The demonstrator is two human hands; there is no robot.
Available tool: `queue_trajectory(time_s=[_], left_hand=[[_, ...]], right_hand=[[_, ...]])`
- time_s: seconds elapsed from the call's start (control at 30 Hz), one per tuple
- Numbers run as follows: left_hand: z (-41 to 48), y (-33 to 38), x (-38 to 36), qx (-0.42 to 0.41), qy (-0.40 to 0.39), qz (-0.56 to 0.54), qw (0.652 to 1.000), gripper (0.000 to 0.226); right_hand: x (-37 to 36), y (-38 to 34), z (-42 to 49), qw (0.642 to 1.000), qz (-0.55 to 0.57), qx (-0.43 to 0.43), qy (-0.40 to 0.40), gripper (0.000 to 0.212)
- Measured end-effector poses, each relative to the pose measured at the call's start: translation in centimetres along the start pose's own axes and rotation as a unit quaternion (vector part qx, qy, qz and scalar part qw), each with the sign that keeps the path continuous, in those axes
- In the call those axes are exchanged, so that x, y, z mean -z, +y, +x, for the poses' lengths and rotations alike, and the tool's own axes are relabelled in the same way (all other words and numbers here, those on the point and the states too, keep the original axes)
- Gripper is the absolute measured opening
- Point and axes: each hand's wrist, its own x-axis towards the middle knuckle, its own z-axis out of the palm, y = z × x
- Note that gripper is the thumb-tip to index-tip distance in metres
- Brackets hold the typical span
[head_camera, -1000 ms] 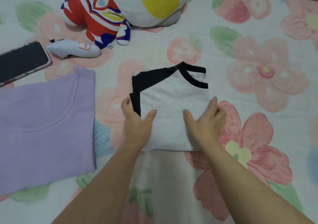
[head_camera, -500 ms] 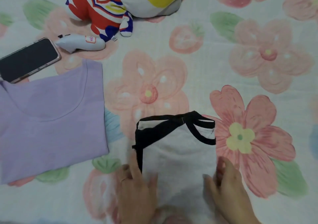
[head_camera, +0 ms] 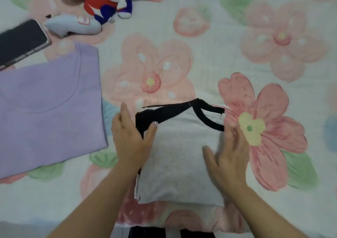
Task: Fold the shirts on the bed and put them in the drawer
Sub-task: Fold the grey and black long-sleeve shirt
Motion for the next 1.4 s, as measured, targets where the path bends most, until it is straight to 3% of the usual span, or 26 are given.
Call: queue_trajectory(time_s=[0.07,0.13,0.2,0.33,0.47,0.63,0.73,0.8,0.83,0.9,0.93,1.0,1.07,1.17,1.27,1.4], left_hand=[[-2.5,0.3,0.2,0.096,-0.016,-0.053,0.994,0.086],[-3.9,0.6,-0.1,0.199,-0.051,-0.107,0.973,0.079],[-3.9,1.0,-0.3,0.247,-0.100,-0.121,0.956,0.071],[-3.1,1.3,2.1,0.231,-0.160,-0.279,0.918,0.046],[-1.8,-0.6,9.5,0.142,-0.050,-0.300,0.942,0.027],[2.2,-4.6,20.9,0.072,0.146,-0.245,0.956,0.026],[6.7,-9.0,23.5,0.114,0.165,-0.192,0.961,0.039],[9.0,-12.2,22.6,0.204,0.103,-0.034,0.973,0.075],[9.6,-13.8,21.5,0.217,0.070,0.062,0.972,0.080],[9.3,-15.7,18.3,0.153,0.070,0.176,0.970,0.071],[8.7,-16.1,16.8,0.106,0.078,0.190,0.973,0.066],[7.1,-16.4,14.3,0.068,0.072,0.207,0.973,0.064],[6.1,-16.7,13.0,0.079,0.056,0.237,0.967,0.065],[6.6,-16.0,13.0,0.113,0.045,0.223,0.967,0.064],[5.1,-11.6,12.6,0.099,0.071,0.184,0.975,0.066],[0.0,-3.8,9.1,0.025,-0.008,0.090,0.996,0.073]], right_hand=[[0.9,-0.3,-1.4,0.980,0.125,-0.155,-0.033,0.060],[1.2,-0.5,-1.6,0.943,0.220,-0.237,-0.082,0.038],[1.5,-1.2,-0.8,0.916,0.295,-0.239,-0.130,0.024],[3.3,-3.9,-0.1,0.926,0.302,-0.154,-0.167,0.034],[4.7,-10.5,-0.6,0.902,0.385,-0.091,-0.175,0.035],[1.7,-23.1,0.5,0.856,0.469,0.002,-0.220,0.034],[-2.3,-29.2,2.6,0.875,0.425,0.006,-0.229,0.031],[-5.5,-31.7,3.6,0.916,0.308,-0.015,-0.256,0.047],[-6.9,-32.3,3.6,0.942,0.221,-0.005,-0.253,0.060],[-8.8,-32.6,3.0,0.978,0.110,0.094,-0.151,0.074],[-9.7,-32.4,2.7,0.976,0.090,0.169,-0.099,0.075],[-11.2,-31.4,2.2,0.952,0.010,0.287,-0.108,0.072],[-12.5,-29.8,2.6,0.928,-0.078,0.316,-0.180,0.067],[-11.8,-28.9,3.7,0.919,-0.039,0.334,-0.206,0.065],[-8.1,-25.8,3.8,0.948,0.116,0.269,-0.120,0.056],[-1.3,-13.2,3.1,0.991,0.115,0.064,-0.017,0.049]])
